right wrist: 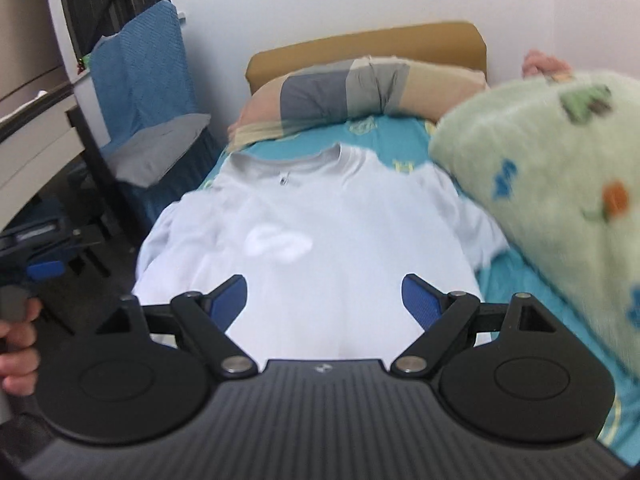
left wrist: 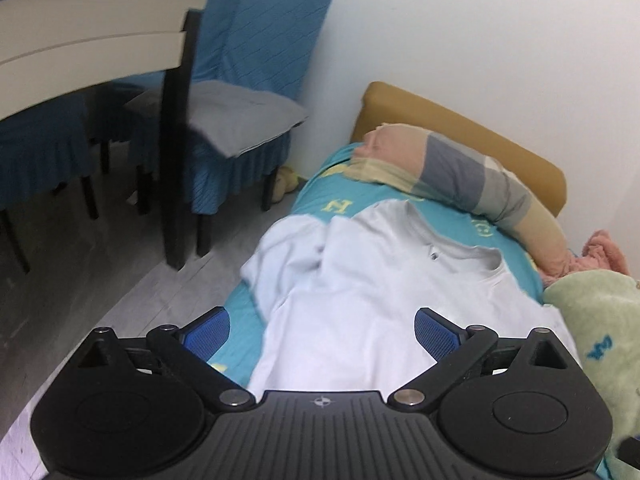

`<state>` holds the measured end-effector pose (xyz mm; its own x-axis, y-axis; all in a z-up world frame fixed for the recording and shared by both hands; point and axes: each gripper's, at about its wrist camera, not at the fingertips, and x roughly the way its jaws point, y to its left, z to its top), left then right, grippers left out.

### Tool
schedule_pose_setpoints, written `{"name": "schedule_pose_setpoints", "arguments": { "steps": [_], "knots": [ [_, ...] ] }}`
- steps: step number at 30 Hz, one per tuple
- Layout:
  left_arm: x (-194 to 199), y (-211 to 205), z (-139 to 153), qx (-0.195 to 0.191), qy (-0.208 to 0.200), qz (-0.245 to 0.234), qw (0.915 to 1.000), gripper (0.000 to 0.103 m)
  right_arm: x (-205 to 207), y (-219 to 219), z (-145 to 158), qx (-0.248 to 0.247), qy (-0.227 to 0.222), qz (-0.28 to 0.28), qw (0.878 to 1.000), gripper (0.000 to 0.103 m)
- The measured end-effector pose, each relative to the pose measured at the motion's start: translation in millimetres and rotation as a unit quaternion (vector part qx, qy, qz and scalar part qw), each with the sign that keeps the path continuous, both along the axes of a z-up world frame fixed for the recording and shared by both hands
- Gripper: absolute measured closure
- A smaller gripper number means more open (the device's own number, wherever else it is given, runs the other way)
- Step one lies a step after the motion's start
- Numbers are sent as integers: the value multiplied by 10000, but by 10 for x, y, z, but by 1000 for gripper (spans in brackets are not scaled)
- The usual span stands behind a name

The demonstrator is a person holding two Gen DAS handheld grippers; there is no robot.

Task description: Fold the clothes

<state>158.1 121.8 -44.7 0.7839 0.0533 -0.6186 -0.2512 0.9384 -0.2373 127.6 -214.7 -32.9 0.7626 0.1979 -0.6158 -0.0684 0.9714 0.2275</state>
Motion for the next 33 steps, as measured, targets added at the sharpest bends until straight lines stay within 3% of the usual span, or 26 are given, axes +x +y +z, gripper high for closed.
{"name": "schedule_pose_setpoints", "arguments": {
  "steps": [4, 7, 12, 16, 19, 21, 26, 27, 28, 29, 31, 33],
  "knots": [
    [-10, 190, -290, -166, 206, 252, 9993, 5, -296, -53, 34, 185, -120, -28, 9998, 17],
    [82, 405, -548, -526, 382, 595, 9961, 9, -367, -59, -21, 403, -25, -43, 9992, 17],
    [361, 729, -902, -1292, 296, 970, 9864, 10, -213, -23, -183, 516, 66, 17, 9986, 17],
    [712, 931, -1168, -1906, 99, 1245, 9737, 16, 39, -44, -400, 367, 144, -44, 9992, 17],
    [959, 1085, -1370, -2492, -125, 1534, 9562, 27, 241, -120, -597, 500, 243, -169, 9983, 17],
    [1080, 1213, -1516, -2957, -263, 1786, 9381, 33, 381, -165, -733, 589, 349, -269, 9973, 17],
    [1275, 1496, -1813, -3904, -313, 2253, 8921, 66, 673, -207, -1010, 823, 607, -438, 9938, 17],
    [1290, 1535, -1858, -4056, -330, 2275, 8847, 79, 717, -213, -1050, 875, 645, -459, 9930, 17],
    [1321, 1554, -1878, -4101, -255, 2243, 8837, 94, 758, -221, -1089, 929, 680, -477, 9922, 17],
    [1373, 1569, -1876, -4023, -100, 2201, 8886, 100, 800, -228, -1129, 983, 715, -496, 9914, 17],
    [1436, 1581, -1766, -3677, 82, 2052, 9070, 100, 848, -218, -1161, 894, 627, -471, 9929, 17],
    [1508, 1625, -1539, -3118, 152, 1881, 9312, 101, 890, -205, -1185, 773, 514, -437, 9947, 17]
  ]
}}
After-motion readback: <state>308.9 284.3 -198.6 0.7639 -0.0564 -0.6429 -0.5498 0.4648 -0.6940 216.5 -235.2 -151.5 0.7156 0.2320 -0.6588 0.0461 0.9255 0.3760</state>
